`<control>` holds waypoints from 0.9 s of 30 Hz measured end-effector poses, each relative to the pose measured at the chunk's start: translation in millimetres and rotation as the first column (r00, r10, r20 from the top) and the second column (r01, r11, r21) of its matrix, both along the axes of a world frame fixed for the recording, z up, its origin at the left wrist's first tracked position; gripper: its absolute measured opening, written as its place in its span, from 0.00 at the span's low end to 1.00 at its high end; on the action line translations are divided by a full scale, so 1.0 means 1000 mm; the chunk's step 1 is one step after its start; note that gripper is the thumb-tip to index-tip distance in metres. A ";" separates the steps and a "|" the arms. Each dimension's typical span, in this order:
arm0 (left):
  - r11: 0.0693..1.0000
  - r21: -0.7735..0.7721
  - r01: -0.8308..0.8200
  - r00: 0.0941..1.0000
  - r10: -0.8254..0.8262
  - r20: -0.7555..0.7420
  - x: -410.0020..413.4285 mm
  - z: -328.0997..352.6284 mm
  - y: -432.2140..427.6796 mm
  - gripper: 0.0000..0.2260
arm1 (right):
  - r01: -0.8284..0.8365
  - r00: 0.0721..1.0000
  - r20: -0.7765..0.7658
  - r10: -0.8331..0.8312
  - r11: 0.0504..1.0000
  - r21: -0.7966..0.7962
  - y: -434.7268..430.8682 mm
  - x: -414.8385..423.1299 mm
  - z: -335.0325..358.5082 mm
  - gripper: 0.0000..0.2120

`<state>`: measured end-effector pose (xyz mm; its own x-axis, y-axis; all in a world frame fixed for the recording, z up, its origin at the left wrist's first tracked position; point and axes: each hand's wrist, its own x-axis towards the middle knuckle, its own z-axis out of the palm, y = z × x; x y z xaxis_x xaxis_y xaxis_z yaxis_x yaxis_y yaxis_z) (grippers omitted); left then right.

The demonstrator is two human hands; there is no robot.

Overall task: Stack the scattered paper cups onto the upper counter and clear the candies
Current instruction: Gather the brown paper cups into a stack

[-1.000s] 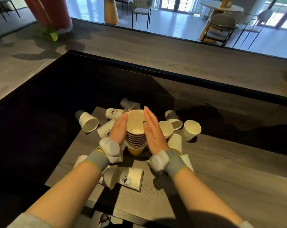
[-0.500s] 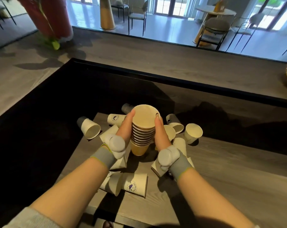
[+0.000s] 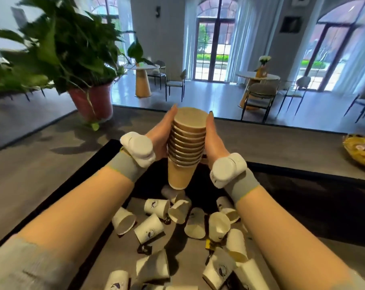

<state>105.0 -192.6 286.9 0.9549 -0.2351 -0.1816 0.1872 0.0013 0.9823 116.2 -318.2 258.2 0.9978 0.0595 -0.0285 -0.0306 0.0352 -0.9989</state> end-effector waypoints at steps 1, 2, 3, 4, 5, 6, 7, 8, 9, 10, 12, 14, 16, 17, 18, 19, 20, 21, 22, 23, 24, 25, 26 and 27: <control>1.000 -0.002 0.001 1.000 -0.001 0.000 0.007 0.011 0.005 0.32 | 0.007 1.000 0.002 -0.007 1.000 0.001 0.006 0.008 0.012 0.35; 1.000 -0.010 0.018 1.000 -0.018 -0.025 0.010 0.017 0.007 0.33 | 0.002 1.000 -0.003 -0.002 1.000 0.000 0.009 0.013 0.017 0.38; 0.999 -0.022 0.032 0.999 -0.033 -0.038 0.016 0.028 0.014 0.33 | -0.010 1.000 0.012 0.011 1.000 -0.003 0.015 0.023 0.029 0.39; 0.998 -0.034 0.047 0.998 -0.048 -0.036 0.022 0.037 0.020 0.34 | -0.028 0.999 0.030 0.028 1.000 0.001 0.021 0.031 0.037 0.38; 0.999 -0.032 0.030 0.999 -0.031 -0.024 0.028 0.043 0.025 0.34 | -0.040 0.999 0.037 0.040 0.999 0.008 0.026 0.038 0.044 0.36; 1.000 -0.012 0.000 1.000 0.000 0.001 0.035 0.049 0.031 0.34 | -0.061 0.997 0.046 0.060 0.998 0.023 0.031 0.043 0.051 0.34; 0.999 0.017 -0.032 0.999 0.032 0.022 0.041 0.056 0.038 0.34 | -0.077 0.995 0.058 0.075 0.997 0.026 0.038 0.049 0.058 0.32; 0.998 0.036 -0.047 0.999 0.046 0.030 0.046 0.058 0.041 0.34 | -0.090 0.994 0.066 0.088 0.995 0.032 0.041 0.051 0.062 0.32; 0.998 0.038 -0.054 0.998 0.053 0.034 0.054 0.063 0.048 0.35 | -0.094 0.992 0.081 0.092 0.996 0.014 0.050 0.058 0.067 0.31; 0.998 0.020 -0.054 0.998 0.053 0.034 0.062 0.065 0.056 0.35 | -0.096 0.991 0.095 0.095 0.995 0.007 0.057 0.063 0.071 0.31; 0.999 -0.030 -0.038 0.998 0.040 0.049 0.075 0.071 0.071 0.35 | -0.076 0.990 0.118 0.075 0.997 -0.002 0.071 0.076 0.080 0.31; 0.996 -0.041 -0.075 0.994 0.078 0.074 0.085 0.074 0.080 0.35 | -0.033 0.991 0.128 0.035 0.999 -0.021 0.081 0.085 0.087 0.31; 0.988 -0.051 -0.143 0.984 0.148 0.103 0.095 0.074 0.089 0.34 | -0.002 0.991 0.132 0.006 1.000 -0.029 0.101 0.095 0.088 0.34; 0.980 -0.059 -0.188 0.976 0.194 0.104 0.101 0.073 0.094 0.33 | 0.007 0.990 0.141 -0.003 1.000 -0.025 0.112 0.109 0.081 0.40; 0.974 -0.091 -0.208 0.969 0.217 0.113 0.110 0.069 0.099 0.33 | 0.001 0.990 0.141 -0.001 1.000 -0.003 0.120 0.124 0.073 0.47; 0.967 -0.111 -0.231 0.961 0.245 0.128 0.118 0.064 0.104 0.32 | -0.003 0.992 0.128 0.001 1.000 0.015 0.127 0.144 0.063 0.53; 0.964 -0.144 -0.225 0.955 0.248 0.162 0.122 0.062 0.106 0.29 | 0.000 0.994 0.114 -0.004 0.999 0.036 0.134 0.159 0.056 0.56; 0.955 -0.167 -0.246 0.943 0.276 0.189 0.123 0.061 0.108 0.25 | 0.001 0.995 0.104 -0.004 1.000 0.026 0.141 0.172 0.049 0.54; 0.946 -0.192 -0.262 0.933 0.299 0.200 0.127 0.058 0.110 0.21 | -0.005 0.995 0.101 0.005 1.000 0.009 0.145 0.183 0.041 0.51; 0.936 -0.197 -0.293 0.921 0.331 0.205 0.132 0.058 0.114 0.20 | -0.002 0.996 0.087 0.002 1.000 0.002 0.151 0.197 0.034 0.50; 0.932 -0.197 -0.304 0.917 0.342 0.204 0.135 0.057 0.115 0.21 | -0.021 0.998 0.063 0.021 1.000 -0.005 0.154 0.202 0.029 0.50; 0.933 -0.170 -0.317 0.914 0.348 0.209 0.142 0.054 0.120 0.24 | -0.009 0.998 0.059 0.008 1.000 0.009 0.156 0.220 0.021 0.50; 0.940 -0.143 -0.309 0.924 0.333 0.189 0.149 0.052 0.123 0.28 | -0.010 0.999 0.050 0.010 1.000 0.001 0.157 0.234 0.017 0.49; 0.946 -0.103 -0.308 0.929 0.323 0.180 0.154 0.050 0.127 0.30 | -0.009 0.998 0.054 0.009 1.000 -0.012 0.157 0.252 0.010 0.49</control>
<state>258.6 -65.5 337.2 0.9967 0.0783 0.0189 -0.0268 0.1012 0.9945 368.2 -161.1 268.5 0.9973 0.0684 0.0249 0.0233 0.0237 -0.9994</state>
